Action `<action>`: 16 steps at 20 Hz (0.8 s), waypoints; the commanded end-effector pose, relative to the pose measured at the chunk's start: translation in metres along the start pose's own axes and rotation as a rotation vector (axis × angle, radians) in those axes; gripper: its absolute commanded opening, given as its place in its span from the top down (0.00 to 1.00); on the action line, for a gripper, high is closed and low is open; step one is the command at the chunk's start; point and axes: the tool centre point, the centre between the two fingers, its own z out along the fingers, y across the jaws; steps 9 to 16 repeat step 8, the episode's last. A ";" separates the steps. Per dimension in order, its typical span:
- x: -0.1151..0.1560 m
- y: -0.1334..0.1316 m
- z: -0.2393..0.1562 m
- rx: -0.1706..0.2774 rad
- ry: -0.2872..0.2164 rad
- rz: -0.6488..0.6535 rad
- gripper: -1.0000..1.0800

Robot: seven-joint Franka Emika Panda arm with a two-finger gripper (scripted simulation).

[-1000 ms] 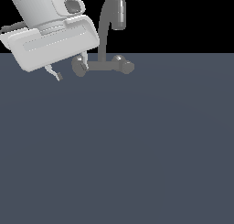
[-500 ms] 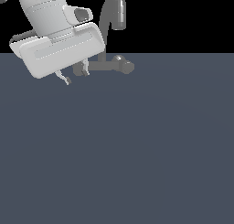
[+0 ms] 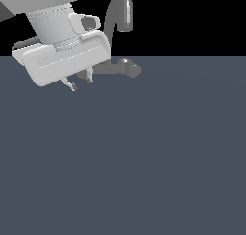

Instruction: Turn on the faucet by rotating a designated handle.

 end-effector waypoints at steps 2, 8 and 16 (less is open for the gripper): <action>-0.004 0.081 0.038 0.025 0.035 0.234 0.61; -0.013 0.085 0.059 0.009 0.044 0.117 0.41; -0.013 0.085 0.059 0.009 0.044 0.117 0.41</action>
